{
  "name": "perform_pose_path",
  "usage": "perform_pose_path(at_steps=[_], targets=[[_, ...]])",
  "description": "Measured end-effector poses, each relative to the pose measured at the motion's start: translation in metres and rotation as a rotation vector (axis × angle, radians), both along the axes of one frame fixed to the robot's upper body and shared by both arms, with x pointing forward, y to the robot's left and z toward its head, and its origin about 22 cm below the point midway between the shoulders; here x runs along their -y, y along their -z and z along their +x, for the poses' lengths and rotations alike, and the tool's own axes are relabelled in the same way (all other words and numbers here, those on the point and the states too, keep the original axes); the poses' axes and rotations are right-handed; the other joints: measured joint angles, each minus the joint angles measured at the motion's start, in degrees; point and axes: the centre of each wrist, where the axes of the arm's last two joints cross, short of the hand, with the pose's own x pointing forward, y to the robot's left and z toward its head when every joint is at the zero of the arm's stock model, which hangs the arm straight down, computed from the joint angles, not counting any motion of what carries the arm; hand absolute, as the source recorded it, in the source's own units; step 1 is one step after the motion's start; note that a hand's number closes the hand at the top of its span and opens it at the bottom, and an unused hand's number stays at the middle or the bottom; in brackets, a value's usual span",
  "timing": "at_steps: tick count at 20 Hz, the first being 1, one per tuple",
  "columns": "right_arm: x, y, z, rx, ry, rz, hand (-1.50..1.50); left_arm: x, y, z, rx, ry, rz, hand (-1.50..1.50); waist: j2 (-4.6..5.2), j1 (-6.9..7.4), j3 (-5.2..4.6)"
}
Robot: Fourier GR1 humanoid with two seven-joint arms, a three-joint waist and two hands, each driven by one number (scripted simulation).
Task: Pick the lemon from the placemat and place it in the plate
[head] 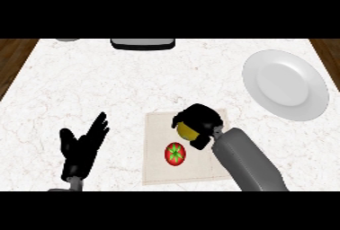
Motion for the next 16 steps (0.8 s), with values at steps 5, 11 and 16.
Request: perform_pose_path(at_steps=[5, 11, 16], targets=[[-0.005, 0.002, -0.002, 0.058, -0.032, 0.001, 1.5, -0.003, -0.002, -0.002, -0.003, 0.004, -0.005, 0.0, -0.11, -0.09, 0.0], [-0.004, 0.001, -0.001, 0.139, -0.041, 0.071, 1.5, -0.005, -0.003, 0.005, 0.0, 0.002, -0.005, 0.0, -0.07, -0.17, 0.01], [0.007, 0.003, -0.021, 0.225, 0.211, 0.185, 1.5, -0.01, -0.001, -0.002, -0.014, -0.024, -0.001, 0.0, -0.55, -1.46, 0.0]])
